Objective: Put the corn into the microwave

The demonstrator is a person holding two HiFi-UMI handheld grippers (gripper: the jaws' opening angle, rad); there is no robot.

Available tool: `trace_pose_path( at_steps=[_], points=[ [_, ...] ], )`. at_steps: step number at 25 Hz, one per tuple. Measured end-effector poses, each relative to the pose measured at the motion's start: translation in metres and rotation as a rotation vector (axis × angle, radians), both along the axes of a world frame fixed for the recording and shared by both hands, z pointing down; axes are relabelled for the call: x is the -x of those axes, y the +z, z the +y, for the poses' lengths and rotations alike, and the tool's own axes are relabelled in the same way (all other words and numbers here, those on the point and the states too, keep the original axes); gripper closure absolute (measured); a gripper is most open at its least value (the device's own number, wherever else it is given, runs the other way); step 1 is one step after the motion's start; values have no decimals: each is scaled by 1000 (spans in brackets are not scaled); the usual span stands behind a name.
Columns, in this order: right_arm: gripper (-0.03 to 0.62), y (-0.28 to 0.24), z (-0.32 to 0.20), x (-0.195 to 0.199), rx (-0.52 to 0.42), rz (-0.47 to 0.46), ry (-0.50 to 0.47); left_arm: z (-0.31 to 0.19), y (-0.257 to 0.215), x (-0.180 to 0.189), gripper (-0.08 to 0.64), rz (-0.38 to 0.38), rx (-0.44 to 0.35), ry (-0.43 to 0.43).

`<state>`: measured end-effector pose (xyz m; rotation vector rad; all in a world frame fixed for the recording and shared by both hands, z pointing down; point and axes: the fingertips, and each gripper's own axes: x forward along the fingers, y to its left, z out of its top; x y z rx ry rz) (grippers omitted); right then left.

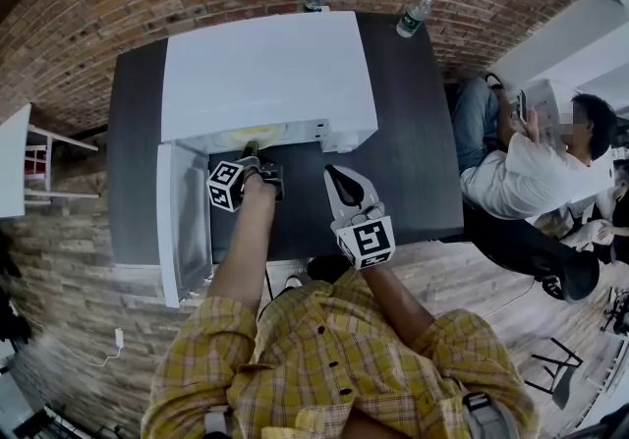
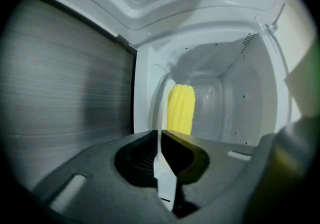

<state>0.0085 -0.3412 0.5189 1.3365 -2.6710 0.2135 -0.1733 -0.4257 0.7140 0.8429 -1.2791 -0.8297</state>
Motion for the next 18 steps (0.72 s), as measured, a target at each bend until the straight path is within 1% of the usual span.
trace_pose_path(
  at_steps=[5,12,14,15,16,17,18],
  points=[
    [589,0,-2,-1,7,-4,6,0,-1,-1,537,-23,26,53],
    [589,-1,-2,2,4,-1,-1,-1,-2,1,531,-50,67,94],
    [589,-1,-1,2,3,0,-1,1,0,2,526,-58,90,105],
    [589,-1,-1,2,2,0,-1,4,2,2,500,-57,108,107],
    [589,0,-1,2,2,0,0,6,5,2,447,-53,124,107],
    [589,0,0,1,3,0,0,8,8,2,419,-48,131,105],
    [589,1,0,2,4,0,0,8,10,3,414,-43,131,104]
  ],
)
